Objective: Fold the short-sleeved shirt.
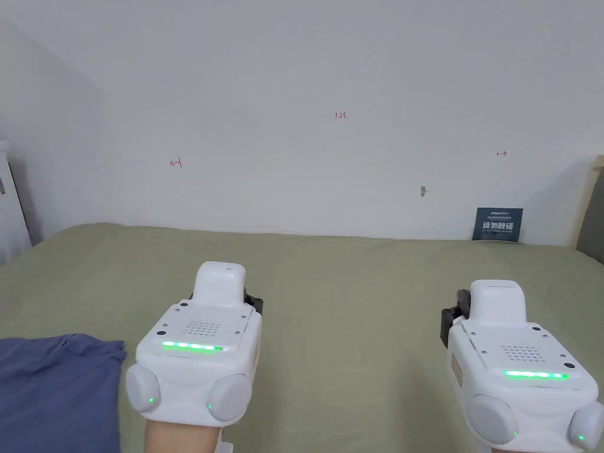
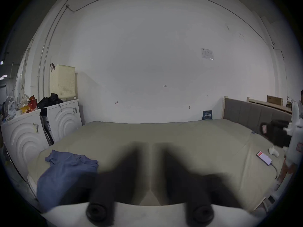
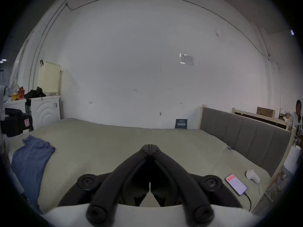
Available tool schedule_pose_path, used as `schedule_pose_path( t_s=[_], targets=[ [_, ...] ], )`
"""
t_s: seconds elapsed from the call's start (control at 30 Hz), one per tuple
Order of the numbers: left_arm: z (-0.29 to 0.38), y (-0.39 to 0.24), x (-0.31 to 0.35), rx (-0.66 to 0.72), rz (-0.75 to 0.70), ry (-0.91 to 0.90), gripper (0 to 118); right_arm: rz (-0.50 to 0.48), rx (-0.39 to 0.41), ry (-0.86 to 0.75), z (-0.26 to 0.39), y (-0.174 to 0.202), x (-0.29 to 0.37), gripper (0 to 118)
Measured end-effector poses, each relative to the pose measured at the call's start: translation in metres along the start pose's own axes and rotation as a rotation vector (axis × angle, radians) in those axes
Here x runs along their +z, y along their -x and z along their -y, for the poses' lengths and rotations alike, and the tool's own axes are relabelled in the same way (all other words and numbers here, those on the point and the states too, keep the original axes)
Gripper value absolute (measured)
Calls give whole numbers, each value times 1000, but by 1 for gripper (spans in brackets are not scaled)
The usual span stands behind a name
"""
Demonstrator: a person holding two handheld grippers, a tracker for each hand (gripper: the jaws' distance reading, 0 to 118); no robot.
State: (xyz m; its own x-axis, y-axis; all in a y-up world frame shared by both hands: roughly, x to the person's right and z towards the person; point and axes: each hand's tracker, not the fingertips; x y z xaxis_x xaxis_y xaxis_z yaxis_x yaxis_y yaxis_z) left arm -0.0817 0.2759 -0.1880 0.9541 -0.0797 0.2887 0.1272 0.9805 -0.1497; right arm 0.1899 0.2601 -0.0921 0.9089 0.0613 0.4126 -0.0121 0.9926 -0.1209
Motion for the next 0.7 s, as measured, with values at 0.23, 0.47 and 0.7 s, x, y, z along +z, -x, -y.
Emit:
schedule_pose_path(
  t_s=[0.23, 0.47, 0.7],
  targets=[
    [1, -3, 1, 19, 14, -2, 0, 41, 19, 19, 3, -3, -1, 0],
    [3, 16, -1, 32, 2, 10, 0, 25, 32, 37, 1, 9, -5, 0],
    [16, 87, 13, 49, -172, 47, 1, -157, 56, 50, 2, 88, -20, 0]
  ],
)
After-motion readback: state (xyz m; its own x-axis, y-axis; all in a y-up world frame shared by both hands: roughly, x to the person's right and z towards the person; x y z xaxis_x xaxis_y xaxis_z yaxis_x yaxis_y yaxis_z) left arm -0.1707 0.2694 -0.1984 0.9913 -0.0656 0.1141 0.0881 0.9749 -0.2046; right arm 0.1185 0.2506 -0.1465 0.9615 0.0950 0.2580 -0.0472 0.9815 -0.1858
